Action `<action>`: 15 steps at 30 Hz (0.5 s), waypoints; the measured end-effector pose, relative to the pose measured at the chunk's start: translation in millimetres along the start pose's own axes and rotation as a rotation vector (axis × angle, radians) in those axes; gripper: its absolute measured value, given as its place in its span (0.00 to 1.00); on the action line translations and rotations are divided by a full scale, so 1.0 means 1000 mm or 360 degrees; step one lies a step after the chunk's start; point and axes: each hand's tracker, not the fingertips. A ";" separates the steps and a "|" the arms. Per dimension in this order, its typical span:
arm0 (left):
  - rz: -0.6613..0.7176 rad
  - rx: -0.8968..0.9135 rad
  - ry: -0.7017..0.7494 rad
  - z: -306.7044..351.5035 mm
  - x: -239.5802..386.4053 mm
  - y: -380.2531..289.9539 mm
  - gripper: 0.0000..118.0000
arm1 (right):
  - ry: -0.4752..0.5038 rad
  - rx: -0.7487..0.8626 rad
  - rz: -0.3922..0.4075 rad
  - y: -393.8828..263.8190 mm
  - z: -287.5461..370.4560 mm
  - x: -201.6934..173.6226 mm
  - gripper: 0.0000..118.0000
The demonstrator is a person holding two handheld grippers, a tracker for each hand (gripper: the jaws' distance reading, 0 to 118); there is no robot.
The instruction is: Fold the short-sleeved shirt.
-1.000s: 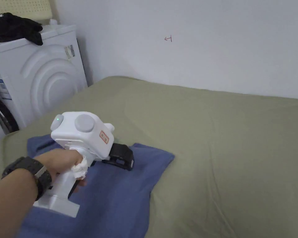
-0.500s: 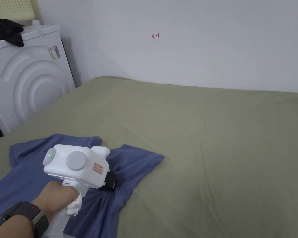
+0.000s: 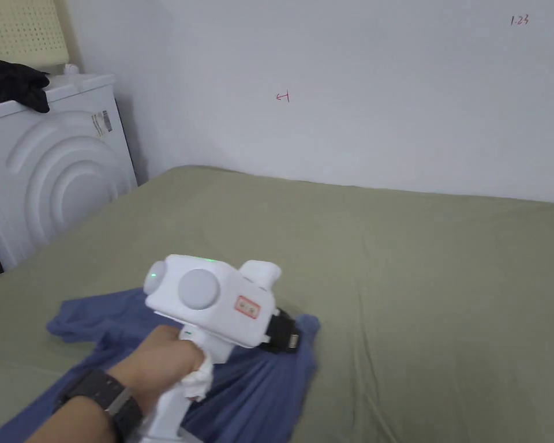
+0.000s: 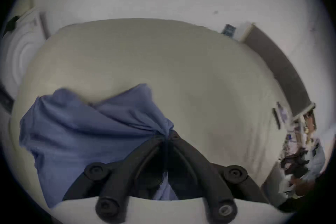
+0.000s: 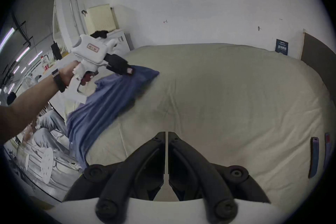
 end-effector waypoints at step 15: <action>-0.0539 -0.0209 -0.0758 -0.152 0.355 0.037 0.00 | -0.0305 0.0160 -0.0155 -0.010 0.107 0.065 0.05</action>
